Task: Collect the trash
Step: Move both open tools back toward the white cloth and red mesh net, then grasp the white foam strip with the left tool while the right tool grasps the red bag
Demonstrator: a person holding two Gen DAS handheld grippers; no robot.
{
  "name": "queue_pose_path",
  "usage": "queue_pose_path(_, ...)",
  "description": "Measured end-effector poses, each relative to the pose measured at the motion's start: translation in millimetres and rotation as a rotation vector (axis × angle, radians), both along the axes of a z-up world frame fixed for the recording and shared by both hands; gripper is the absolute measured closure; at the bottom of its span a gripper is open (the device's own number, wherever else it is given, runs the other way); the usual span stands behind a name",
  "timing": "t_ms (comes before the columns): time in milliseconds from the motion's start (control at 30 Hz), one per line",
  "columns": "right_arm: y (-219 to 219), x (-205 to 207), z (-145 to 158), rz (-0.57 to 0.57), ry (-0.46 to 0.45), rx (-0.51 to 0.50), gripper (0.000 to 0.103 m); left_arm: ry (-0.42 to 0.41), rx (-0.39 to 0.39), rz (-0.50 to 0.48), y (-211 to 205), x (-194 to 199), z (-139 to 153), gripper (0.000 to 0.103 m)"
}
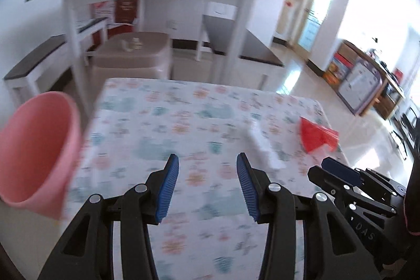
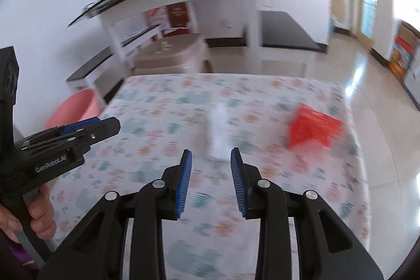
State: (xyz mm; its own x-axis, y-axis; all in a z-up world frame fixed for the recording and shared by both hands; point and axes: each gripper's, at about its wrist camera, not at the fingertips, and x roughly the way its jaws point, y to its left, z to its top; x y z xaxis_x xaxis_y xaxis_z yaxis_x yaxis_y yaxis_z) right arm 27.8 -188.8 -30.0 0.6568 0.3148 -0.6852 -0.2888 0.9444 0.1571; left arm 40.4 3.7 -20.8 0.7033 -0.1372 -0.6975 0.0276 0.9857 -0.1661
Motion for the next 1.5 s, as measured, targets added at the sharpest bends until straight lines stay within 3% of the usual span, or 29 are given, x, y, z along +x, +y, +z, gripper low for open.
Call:
queue_pose_path(167,-42.9,5.3,-10.1,-0.083,0.028,0.048,0.072,0.054,-0.001,-0.07,-44.3,27.6,-14.5,0.058)
queue_pose_path(333,-66.0,7.7,-18.0,-0.127,0.04,0.063,0.071,0.115,0.0,-0.051,-68.9,55.0,-31.5,0.058)
queue_pose_path(433,-74.2,8.9,-20.4,-0.142,0.037,0.071,0.06,0.147,0.01,-0.035,-81.7,69.0,-42.2,0.058)
queue_pose_path(667,-90.3,10.9,-23.3,-0.169,0.038,0.087,0.058,0.202,0.06,-0.011,-101.9,90.5,-65.1,0.058)
queue_pose_path(800,-99.4,16.7,-21.6,-0.187,0.034,0.104,0.058,0.178,0.118,-0.021,-109.3,88.9,-67.4,0.059)
queue_pose_path(967,-110.4,27.0,-16.3,-0.21,0.027,0.149,0.058,0.155,0.139,-0.031,-106.1,83.7,-67.9,0.074)
queue_pose_path(1267,-105.8,71.2,3.1,-0.148,0.002,0.121,0.058,0.115,0.14,-0.056,-76.6,58.7,-58.9,0.076)
queue_pose_path(1400,-115.6,108.7,-0.4,-0.131,0.08,0.172,0.058,0.106,0.122,-0.04,-61.4,49.1,-53.5,0.076)
queue_pose_path(1500,-129.2,134.6,-21.4,-0.159,0.201,0.24,0.058,0.098,0.103,-0.018,-50.4,43.8,-48.2,0.076)
